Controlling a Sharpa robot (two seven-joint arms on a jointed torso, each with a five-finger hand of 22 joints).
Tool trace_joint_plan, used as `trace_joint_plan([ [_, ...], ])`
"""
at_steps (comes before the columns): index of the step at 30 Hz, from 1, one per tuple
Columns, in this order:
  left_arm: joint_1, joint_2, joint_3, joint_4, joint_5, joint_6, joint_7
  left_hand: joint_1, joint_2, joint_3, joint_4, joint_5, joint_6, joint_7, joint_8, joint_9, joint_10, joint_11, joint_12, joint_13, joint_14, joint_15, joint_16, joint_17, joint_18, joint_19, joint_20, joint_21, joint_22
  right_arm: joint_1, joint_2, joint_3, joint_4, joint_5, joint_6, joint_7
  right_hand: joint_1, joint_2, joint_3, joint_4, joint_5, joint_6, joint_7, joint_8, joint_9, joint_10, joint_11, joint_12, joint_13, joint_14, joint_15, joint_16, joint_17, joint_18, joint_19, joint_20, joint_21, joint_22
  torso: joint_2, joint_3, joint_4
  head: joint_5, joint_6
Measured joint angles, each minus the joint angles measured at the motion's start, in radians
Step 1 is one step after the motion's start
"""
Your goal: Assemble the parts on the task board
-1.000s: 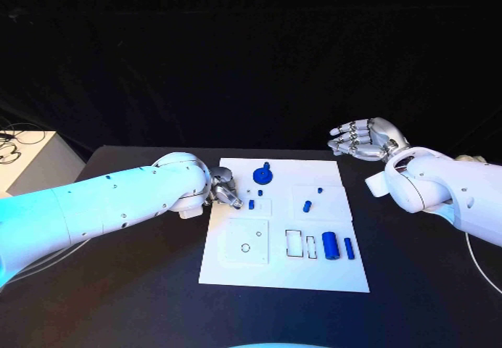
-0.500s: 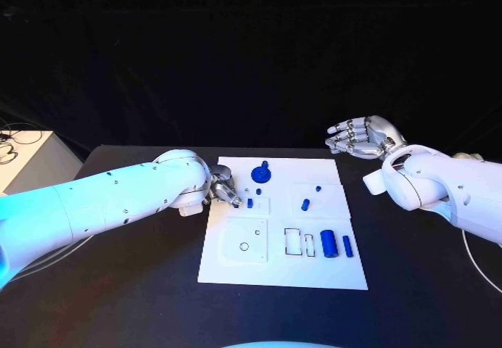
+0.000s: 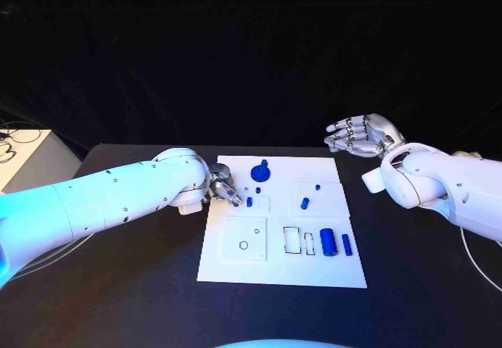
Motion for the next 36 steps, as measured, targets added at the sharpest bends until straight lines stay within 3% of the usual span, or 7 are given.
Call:
trace_joint_plan([
  [3,0.000,0.001,0.000,-0.001,0.000,-0.001,-0.001,-0.001,-0.001,-0.015,-0.013,-0.004,0.007,-0.004,-0.010,-0.001,-0.002,-0.002,0.000,0.001,0.000,0.000,0.000,0.000,0.000,0.000,0.000,0.000,0.000,0.000,0.000,0.000,0.000,0.000,0.000,0.000,0.000,0.000,0.000,0.000,0.000,0.002,-0.002,0.000,0.000,0.000,0.000,0.000,0.000,0.000,0.000,0.000,0.000,0.000,0.000,0.000,0.000,-0.001,0.000,-0.0001,0.0002,0.000,0.000],
  [8,-0.001,0.001,-0.001,-0.002,0.000,-0.001,-0.003,-0.003,-0.002,-0.065,0.016,-0.005,0.020,-0.016,-0.014,-0.001,-0.008,-0.008,0.000,0.003,0.000,0.000,0.000,0.000,0.000,0.000,0.000,0.000,0.000,0.000,0.000,0.000,0.001,0.000,0.001,0.000,0.000,0.000,0.000,0.000,0.000,0.003,-0.003,0.000,-0.001,0.000,0.000,0.000,0.000,0.000,0.000,0.000,-0.001,0.000,0.000,0.000,0.000,-0.001,0.000,-0.0001,0.0001,-0.001,-0.003],
  [12,-0.001,0.001,-0.001,-0.002,-0.001,-0.001,-0.004,-0.003,-0.002,-0.073,0.019,-0.005,0.021,-0.017,-0.016,-0.002,-0.008,-0.008,0.000,0.004,0.000,0.000,0.000,0.000,0.000,0.000,0.000,0.000,0.000,0.000,0.000,0.000,0.001,0.000,0.001,0.001,0.000,0.000,0.000,0.000,0.000,0.003,-0.003,0.000,-0.001,0.000,0.000,0.000,0.000,0.000,0.000,0.000,-0.001,0.000,0.000,0.000,0.000,-0.001,0.000,-0.0001,0.0001,-0.002,-0.006],
  [16,-0.001,0.001,-0.001,-0.002,-0.002,-0.001,-0.004,0.018,0.001,-0.073,0.013,-0.003,0.019,-0.015,-0.023,-0.002,-0.008,-0.008,-0.005,0.005,0.000,0.000,0.000,0.000,0.000,0.000,0.000,0.000,0.000,0.000,0.000,0.000,0.001,0.001,0.002,0.001,0.000,0.000,0.000,0.000,0.000,0.003,-0.003,0.000,-0.001,0.000,0.000,0.000,0.000,0.000,0.000,0.000,-0.001,0.000,0.000,0.000,0.000,-0.001,0.000,-0.0002,0.0001,-0.002,-0.008],
  [20,-0.001,0.001,0.000,-0.002,0.003,-0.001,-0.004,0.035,-0.012,-0.056,0.029,0.006,0.009,-0.007,-0.031,-0.001,-0.010,-0.006,-0.011,0.000,0.000,0.000,0.000,0.000,0.000,0.000,0.000,0.000,-0.002,0.000,0.000,0.000,0.000,0.001,0.003,0.001,0.000,0.000,0.000,0.000,0.000,0.003,-0.003,0.000,-0.001,0.000,0.000,0.000,0.000,0.000,0.000,0.000,-0.002,0.000,0.000,0.000,0.000,-0.002,0.000,-0.0005,0.0001,-0.002,-0.008],
  [36,0.000,0.001,0.001,-0.011,0.035,0.001,-0.005,0.036,-0.003,-0.065,0.038,-0.009,0.008,-0.009,-0.031,0.010,-0.012,-0.003,-0.015,0.004,0.000,0.000,0.000,0.000,0.000,0.000,0.000,-0.004,-0.004,0.000,-0.001,0.000,0.000,0.001,0.005,0.001,0.000,0.000,0.000,0.000,0.000,0.003,-0.003,0.000,-0.001,0.000,0.000,0.000,0.000,0.000,0.000,0.000,-0.003,0.000,0.000,0.000,0.000,-0.002,0.000,-0.0003,0.0001,-0.002,-0.011],
])
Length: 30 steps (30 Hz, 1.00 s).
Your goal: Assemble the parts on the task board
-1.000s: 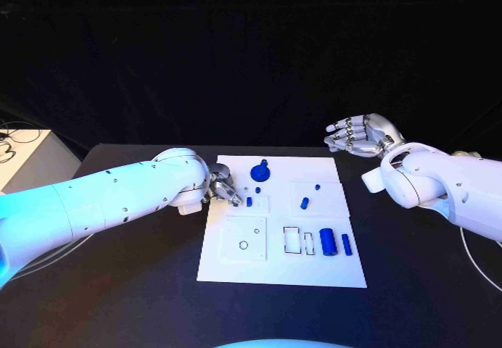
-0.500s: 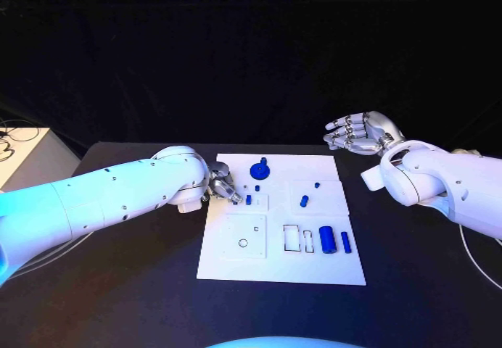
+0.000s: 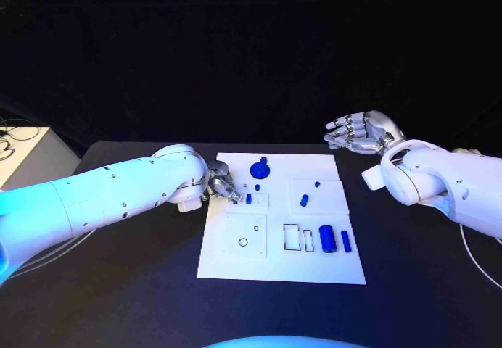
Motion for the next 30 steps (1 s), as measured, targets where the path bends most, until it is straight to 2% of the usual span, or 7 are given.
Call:
trace_joint_plan([
  [5,-0.001,0.001,0.000,-0.009,0.007,0.001,0.000,0.001,0.004,-0.082,0.036,-0.030,0.008,0.000,0.000,0.001,0.000,0.000,0.000,0.004,0.000,0.000,0.000,0.000,0.000,0.000,0.000,0.000,0.001,0.000,0.000,0.000,0.000,0.000,0.000,0.000,0.000,0.000,0.000,0.000,0.000,0.000,0.000,0.000,0.000,0.000,0.000,0.000,0.000,0.000,0.000,0.000,0.000,0.000,0.000,0.000,0.000,0.000,0.000,0.0002,0.0000,0.000,-0.001],
  [8,-0.001,0.001,-0.001,-0.014,0.009,0.001,0.000,0.004,0.008,-0.133,0.070,-0.129,0.013,-0.005,-0.003,0.001,0.000,0.000,0.000,0.007,0.000,0.000,0.000,0.000,0.000,0.000,0.000,0.000,0.001,0.000,0.000,0.000,0.000,0.000,0.000,0.000,0.000,0.000,0.000,0.000,0.000,0.000,0.000,0.000,0.000,0.000,0.000,0.000,0.000,0.000,0.000,0.000,0.000,0.000,0.000,0.000,0.000,0.000,0.000,0.0002,0.0000,0.000,-0.002],
  [11,-0.001,0.001,-0.001,-0.015,0.011,0.001,0.000,0.006,0.009,-0.166,0.102,-0.180,0.018,-0.003,-0.003,0.001,0.000,0.000,0.000,0.010,0.000,0.000,0.000,0.000,0.000,0.000,0.000,0.000,0.003,0.000,0.000,0.000,0.000,0.000,0.000,0.000,-0.005,0.005,0.000,0.000,0.000,0.004,0.004,0.000,-0.001,0.000,0.000,0.000,0.000,0.000,0.000,0.000,-0.002,0.000,0.000,0.000,0.000,-0.001,0.000,0.0002,0.0002,0.000,-0.002],
  [15,-0.002,0.001,-0.001,-0.017,0.011,0.001,0.000,0.005,0.009,-0.197,0.134,-0.204,0.025,-0.002,-0.008,0.001,0.000,0.000,0.000,0.010,0.000,0.000,0.000,0.000,0.000,0.000,0.000,0.000,0.003,0.000,0.000,0.000,0.000,0.000,0.001,0.000,-0.005,0.005,0.000,0.000,0.000,0.004,0.004,0.000,-0.001,0.000,0.000,0.000,0.000,0.000,0.000,0.000,-0.002,0.000,0.000,0.000,0.000,-0.001,0.000,0.0002,0.0002,0.000,-0.004],
  [18,-0.002,0.001,-0.001,-0.018,0.008,0.000,0.000,0.005,0.009,-0.230,0.153,-0.267,0.027,-0.005,-0.008,0.003,0.000,0.000,0.000,0.012,0.000,0.000,0.000,0.000,0.000,0.000,0.000,-0.004,0.003,0.000,-0.001,0.000,0.000,0.000,0.001,0.000,-0.005,0.005,0.000,0.000,0.000,0.004,0.004,0.000,-0.001,0.000,0.000,0.000,0.000,0.000,0.000,-0.004,-0.002,0.000,0.000,0.000,0.000,-0.001,0.000,0.0001,0.0001,0.000,-0.003],
  [20,-0.002,0.001,-0.001,-0.018,0.006,-0.001,0.000,0.002,0.007,-0.236,0.156,-0.278,0.029,-0.006,-0.008,0.003,0.000,0.000,0.000,0.012,0.000,0.000,0.000,0.000,0.000,0.000,0.000,-0.004,0.003,0.000,-0.001,0.000,0.000,0.000,0.001,0.000,-0.005,0.005,0.000,0.000,0.000,0.004,0.004,0.000,-0.001,0.000,0.000,0.000,0.000,0.000,0.000,-0.004,-0.002,0.000,0.000,0.000,0.000,-0.001,0.000,-0.0001,0.0000,0.000,-0.002],
  [30,-0.004,-0.005,0.002,-0.011,-0.002,-0.004,0.000,-0.006,0.010,-0.236,0.156,-0.281,0.025,-0.003,-0.008,0.003,0.000,0.000,0.000,0.014,0.000,0.000,0.000,0.000,0.000,0.000,0.000,-0.004,0.004,0.000,-0.001,0.000,0.000,0.000,0.002,0.000,-0.005,0.005,0.000,0.000,0.000,0.004,0.004,0.000,-0.001,0.000,0.000,0.000,0.000,0.000,0.000,-0.004,-0.002,0.000,0.000,0.000,0.000,-0.001,0.000,-0.0002,-0.0001,-0.001,-0.002],
])
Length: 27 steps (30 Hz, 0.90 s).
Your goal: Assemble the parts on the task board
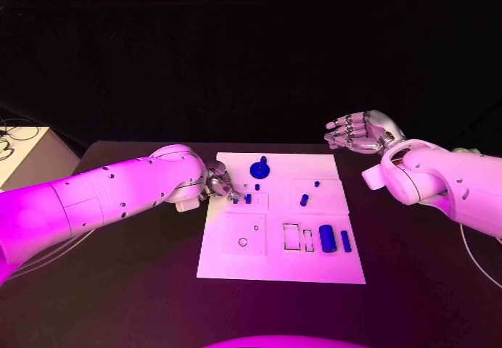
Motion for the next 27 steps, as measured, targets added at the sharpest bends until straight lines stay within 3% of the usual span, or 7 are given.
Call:
trace_joint_plan([
  [10,-0.003,-0.013,0.006,0.012,0.003,-0.002,-0.002,0.004,0.004,0.000,0.000,0.000,-0.004,0.004,0.000,0.000,0.000,0.000,0.000,0.000,0.000,0.000,0.000,0.000,0.000,0.000,0.000,0.000,0.000,0.000,0.001,0.000,-0.001,0.000,0.001,0.000,-0.001,-0.001,0.000,0.000,0.000,0.000,0.000,0.000,0.000,0.000,0.000,0.000,0.000,0.000,0.000,0.000,-0.003,0.000,0.000,0.000,0.000,-0.001,0.000,-0.0006,-0.0002,-0.002,-0.001],
  [18,-0.007,-0.032,0.019,0.024,0.022,-0.001,-0.012,0.004,0.004,-0.010,0.001,0.000,-0.004,0.003,-0.010,0.001,0.000,0.000,0.000,0.000,0.000,0.000,0.000,0.000,0.000,0.000,0.000,0.000,0.000,-0.002,0.001,0.000,-0.001,0.001,0.001,0.000,-0.004,-0.004,0.000,0.000,0.000,0.000,0.000,0.000,0.000,0.000,0.000,0.000,0.000,0.000,0.000,0.000,-0.003,0.000,0.000,0.000,0.000,-0.001,0.000,-0.0002,0.0000,-0.004,-0.004],
  [27,-0.007,-0.036,0.024,0.027,0.055,-0.002,-0.015,0.000,0.008,-0.022,0.000,-0.007,-0.004,0.003,-0.010,0.001,0.000,0.000,0.000,0.000,0.000,0.000,0.000,0.000,0.000,0.000,0.000,0.000,0.000,-0.003,0.001,0.000,-0.002,0.001,0.001,0.000,-0.004,-0.004,0.000,0.000,0.000,0.000,0.000,0.000,0.000,0.000,0.000,0.000,0.000,0.000,0.000,0.000,-0.003,0.000,0.000,0.000,0.000,-0.001,0.000,0.0004,0.0006,-0.006,0.000],
])
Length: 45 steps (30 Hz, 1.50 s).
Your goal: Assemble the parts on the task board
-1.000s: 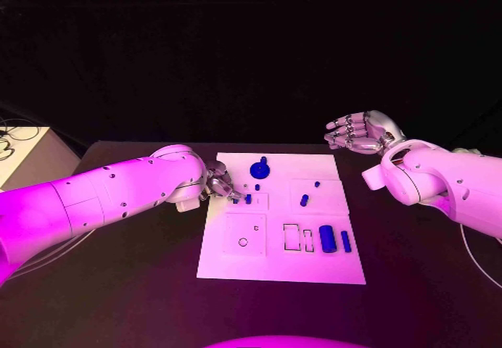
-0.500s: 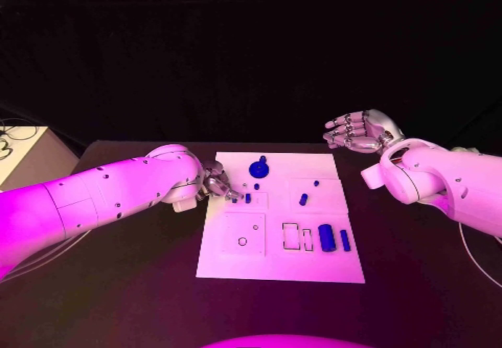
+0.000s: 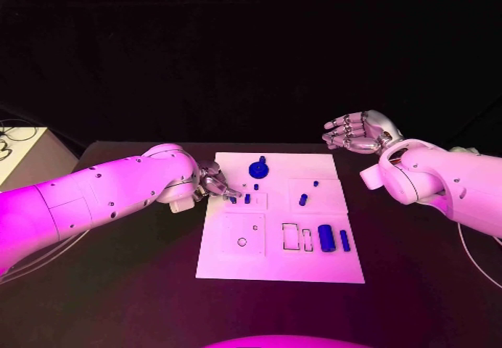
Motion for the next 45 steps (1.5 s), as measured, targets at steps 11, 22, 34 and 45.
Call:
trace_joint_plan([
  [11,0.000,0.001,0.001,-0.004,0.031,0.000,0.001,0.000,0.000,-0.003,0.003,0.000,0.000,0.000,0.000,0.000,0.000,0.000,0.000,-0.001,0.000,0.000,0.000,0.000,0.000,0.000,0.000,0.000,-0.002,0.000,0.000,0.000,-0.001,0.000,0.000,0.000,0.000,0.000,0.000,0.000,0.000,0.000,0.000,0.000,0.000,0.000,0.000,0.000,0.000,0.000,0.000,0.000,0.000,0.000,0.000,0.000,0.000,0.000,0.000,0.0006,0.0000,0.000,-0.001],
  [22,0.000,0.004,0.001,-0.008,0.041,0.001,0.002,0.125,0.048,0.043,-0.012,0.002,-0.007,0.005,-0.017,-0.002,-0.018,0.003,-0.013,-0.023,0.000,0.000,0.000,0.000,0.000,0.000,0.000,-0.012,-0.014,-0.001,0.000,0.000,-0.002,0.000,0.001,0.000,0.000,0.000,0.000,0.000,0.000,0.000,0.000,0.000,-0.001,0.000,0.000,0.000,0.000,0.000,0.000,0.000,-0.002,0.000,0.000,0.000,0.000,0.000,0.001,0.0006,-0.0004,0.000,-0.002],
  [34,0.001,0.005,0.002,-0.009,0.056,0.004,0.004,0.149,0.025,0.094,-0.008,0.001,-0.020,0.013,-0.041,-0.018,-0.036,0.011,-0.029,-0.047,0.000,0.000,0.000,0.000,0.000,-0.011,0.004,-0.027,-0.031,-0.001,0.001,0.000,-0.003,0.000,0.002,0.000,0.000,0.000,0.000,0.000,0.000,0.000,0.000,0.000,-0.001,0.000,0.000,0.000,0.000,0.000,0.000,0.000,-0.002,0.000,0.000,0.000,0.000,0.000,0.000,0.0000,-0.0001,0.000,-0.007],
  [45,0.000,0.005,0.001,-0.010,0.064,0.009,0.004,0.097,0.002,0.079,-0.001,0.002,-0.041,0.034,-0.113,-0.072,-0.056,0.031,-0.044,-0.071,-0.001,0.016,-0.004,0.000,0.000,-0.022,0.015,-0.039,-0.045,-0.001,0.001,0.000,-0.003,0.000,0.002,0.000,0.000,0.000,0.000,0.000,0.000,0.000,0.000,0.000,-0.001,0.000,0.000,0.000,0.000,0.004,0.004,0.000,-0.004,0.000,0.000,0.000,0.000,-0.001,0.000,-0.0004,0.0001,0.000,-0.008],
])
